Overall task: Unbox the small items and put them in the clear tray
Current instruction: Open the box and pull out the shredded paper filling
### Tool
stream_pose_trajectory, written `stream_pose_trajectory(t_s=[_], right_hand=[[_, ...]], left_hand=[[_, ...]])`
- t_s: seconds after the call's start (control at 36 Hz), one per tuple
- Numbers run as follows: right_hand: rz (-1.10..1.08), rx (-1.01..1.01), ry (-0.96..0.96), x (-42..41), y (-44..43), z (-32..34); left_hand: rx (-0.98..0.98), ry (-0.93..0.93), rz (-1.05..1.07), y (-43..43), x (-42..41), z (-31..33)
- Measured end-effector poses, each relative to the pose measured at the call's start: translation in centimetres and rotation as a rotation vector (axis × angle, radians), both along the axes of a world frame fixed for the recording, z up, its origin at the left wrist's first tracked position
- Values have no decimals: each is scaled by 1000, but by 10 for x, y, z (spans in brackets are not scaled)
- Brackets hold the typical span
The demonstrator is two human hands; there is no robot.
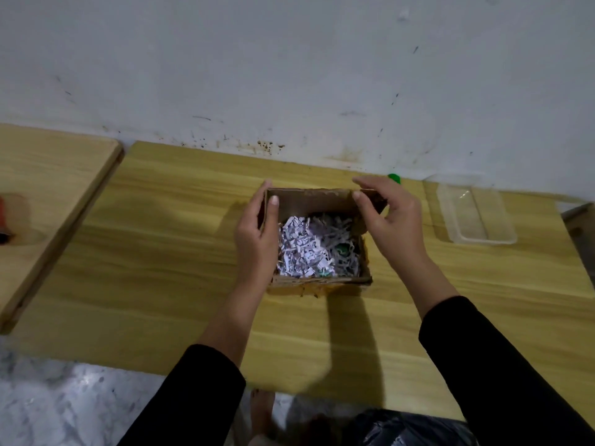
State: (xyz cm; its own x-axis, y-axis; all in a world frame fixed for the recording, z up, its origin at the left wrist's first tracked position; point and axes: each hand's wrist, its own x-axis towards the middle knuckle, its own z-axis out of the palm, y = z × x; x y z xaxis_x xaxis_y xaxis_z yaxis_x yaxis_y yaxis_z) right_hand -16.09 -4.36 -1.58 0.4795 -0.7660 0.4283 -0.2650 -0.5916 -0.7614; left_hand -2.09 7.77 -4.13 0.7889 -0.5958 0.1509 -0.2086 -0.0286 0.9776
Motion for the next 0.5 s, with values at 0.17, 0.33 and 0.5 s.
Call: stream_pose_trajectory(t_s=[0.17, 0.33, 0.5], right_hand=[[-42, 126, -31, 3, -18, -6], [-135, 166, -38, 21, -38, -20], [-251, 258, -98, 37, -55, -32]], left_hand=[[-66, -25, 12, -34, 28, 16], [-42, 2, 39, -59, 50, 16], [110, -91, 73, -57, 68, -5]])
